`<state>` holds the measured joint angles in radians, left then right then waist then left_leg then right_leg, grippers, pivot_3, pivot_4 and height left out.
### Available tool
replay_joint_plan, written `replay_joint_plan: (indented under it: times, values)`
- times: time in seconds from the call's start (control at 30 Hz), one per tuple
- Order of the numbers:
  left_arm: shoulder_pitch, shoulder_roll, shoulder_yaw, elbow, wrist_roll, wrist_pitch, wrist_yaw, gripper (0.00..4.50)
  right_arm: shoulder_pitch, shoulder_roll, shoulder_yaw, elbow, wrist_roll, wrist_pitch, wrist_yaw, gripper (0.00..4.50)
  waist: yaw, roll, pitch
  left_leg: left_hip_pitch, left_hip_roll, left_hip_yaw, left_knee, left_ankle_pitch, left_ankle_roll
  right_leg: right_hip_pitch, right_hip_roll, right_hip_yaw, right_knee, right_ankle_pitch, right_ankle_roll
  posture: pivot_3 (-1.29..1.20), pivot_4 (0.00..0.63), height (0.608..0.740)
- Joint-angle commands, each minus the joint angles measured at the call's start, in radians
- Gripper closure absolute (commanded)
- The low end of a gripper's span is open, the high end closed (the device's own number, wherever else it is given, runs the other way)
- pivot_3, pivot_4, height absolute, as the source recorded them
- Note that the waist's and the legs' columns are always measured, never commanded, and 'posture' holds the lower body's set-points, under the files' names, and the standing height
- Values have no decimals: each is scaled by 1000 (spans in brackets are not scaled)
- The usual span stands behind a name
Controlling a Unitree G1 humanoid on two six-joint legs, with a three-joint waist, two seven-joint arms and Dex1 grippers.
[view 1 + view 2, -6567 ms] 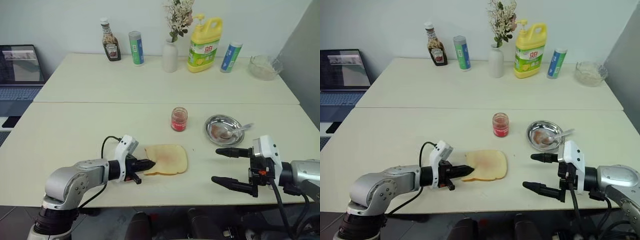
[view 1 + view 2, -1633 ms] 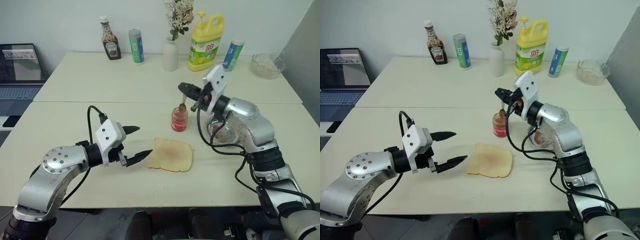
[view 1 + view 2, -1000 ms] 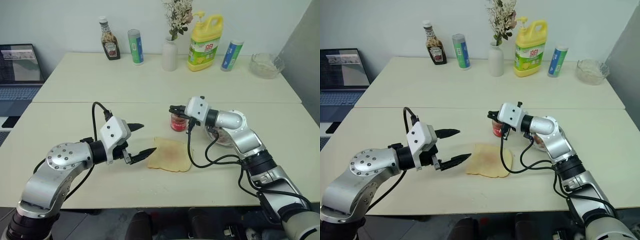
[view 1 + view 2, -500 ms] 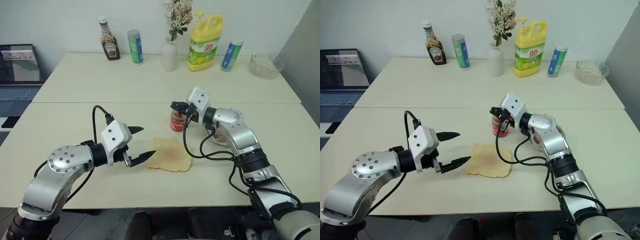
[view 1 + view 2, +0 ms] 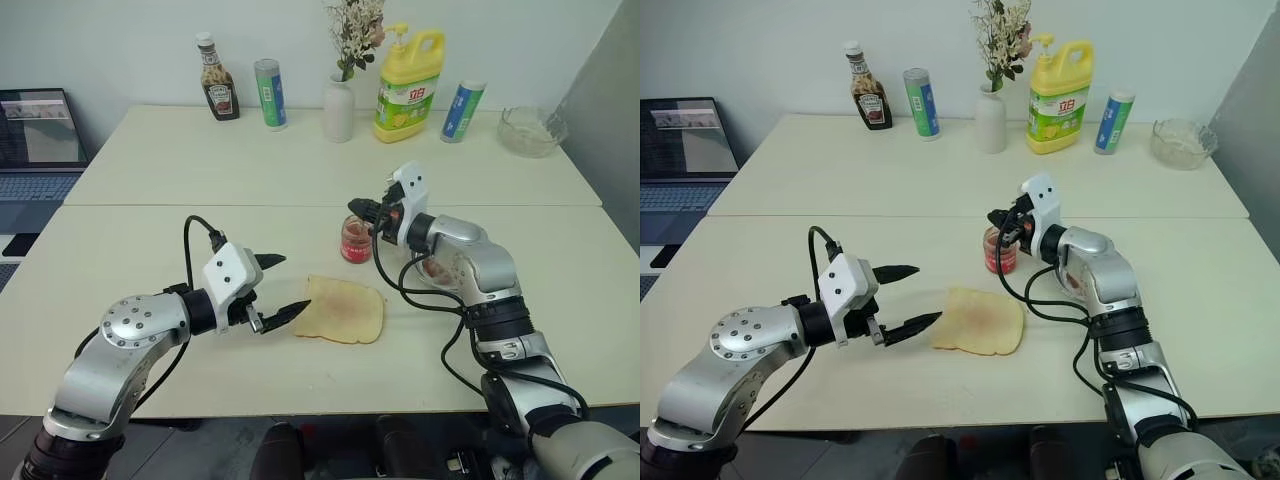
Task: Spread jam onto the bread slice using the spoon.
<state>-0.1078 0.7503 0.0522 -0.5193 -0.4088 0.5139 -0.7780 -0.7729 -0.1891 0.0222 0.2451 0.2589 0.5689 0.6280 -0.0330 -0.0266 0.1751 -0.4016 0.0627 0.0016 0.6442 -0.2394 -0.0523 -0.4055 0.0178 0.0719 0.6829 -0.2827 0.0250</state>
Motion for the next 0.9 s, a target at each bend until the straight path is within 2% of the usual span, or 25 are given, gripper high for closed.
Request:
replay_joint_plan:
  times: [0.03, 0.9]
  values:
    - [-24, -4, 16, -9, 8, -22, 9, 0, -35, 14, -60, 6, 54, 38, -33, 4467, 0, 0, 0, 0, 0, 0, 0, 0, 0, 0, 0, 0, 0, 0, 0, 0, 150, 740]
    - [-40, -12, -4, 6, 42, -49, 3, 0, -89, 82, -274, -43, 317, 238, -225, 4467, -2, 0, 0, 0, 0, 0, -1, 0, 0, -1, 0, 0, -1, 0, 0, 0, 150, 740]
